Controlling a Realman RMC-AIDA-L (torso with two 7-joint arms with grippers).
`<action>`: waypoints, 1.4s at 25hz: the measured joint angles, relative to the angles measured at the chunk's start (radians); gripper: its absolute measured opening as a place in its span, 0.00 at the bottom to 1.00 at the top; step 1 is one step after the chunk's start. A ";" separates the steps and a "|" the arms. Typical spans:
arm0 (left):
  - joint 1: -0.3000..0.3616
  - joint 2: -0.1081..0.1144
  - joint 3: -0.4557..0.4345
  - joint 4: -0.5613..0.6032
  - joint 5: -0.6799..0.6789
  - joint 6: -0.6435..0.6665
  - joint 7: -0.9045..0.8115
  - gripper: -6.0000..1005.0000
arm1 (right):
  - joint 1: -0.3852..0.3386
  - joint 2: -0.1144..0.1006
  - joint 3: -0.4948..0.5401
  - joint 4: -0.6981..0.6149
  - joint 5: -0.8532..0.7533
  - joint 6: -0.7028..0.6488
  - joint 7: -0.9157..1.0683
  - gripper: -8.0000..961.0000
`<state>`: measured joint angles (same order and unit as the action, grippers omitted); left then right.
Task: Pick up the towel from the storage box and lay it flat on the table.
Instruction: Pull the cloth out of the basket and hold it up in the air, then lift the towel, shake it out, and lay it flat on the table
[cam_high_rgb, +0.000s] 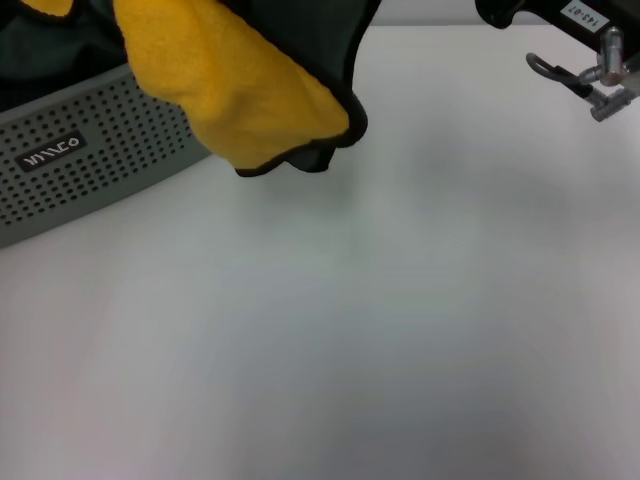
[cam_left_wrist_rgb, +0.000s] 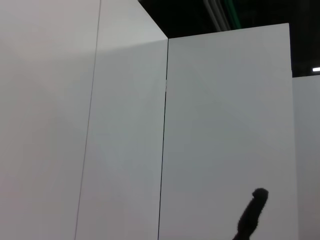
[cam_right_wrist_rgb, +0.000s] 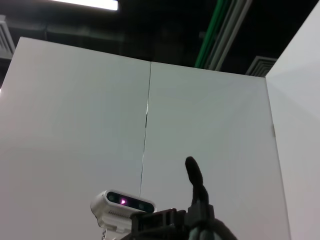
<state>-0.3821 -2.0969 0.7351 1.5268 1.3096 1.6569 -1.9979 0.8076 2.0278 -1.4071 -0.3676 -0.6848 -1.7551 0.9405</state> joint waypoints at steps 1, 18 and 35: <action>0.000 0.000 0.001 -0.006 0.000 0.002 0.001 0.03 | 0.000 0.000 0.000 0.000 0.000 0.000 0.000 0.05; 0.048 0.009 -0.037 -0.266 -0.030 0.137 0.120 0.03 | -0.119 -0.015 0.075 -0.018 0.052 0.005 -0.070 0.01; -0.002 0.018 -0.080 -0.660 -0.032 0.295 0.459 0.03 | -0.189 -0.025 0.085 -0.021 -0.005 0.034 -0.032 0.02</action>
<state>-0.3844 -2.0784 0.6553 0.8671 1.2777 1.9518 -1.5389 0.6181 2.0031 -1.3224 -0.3885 -0.6901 -1.7210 0.9086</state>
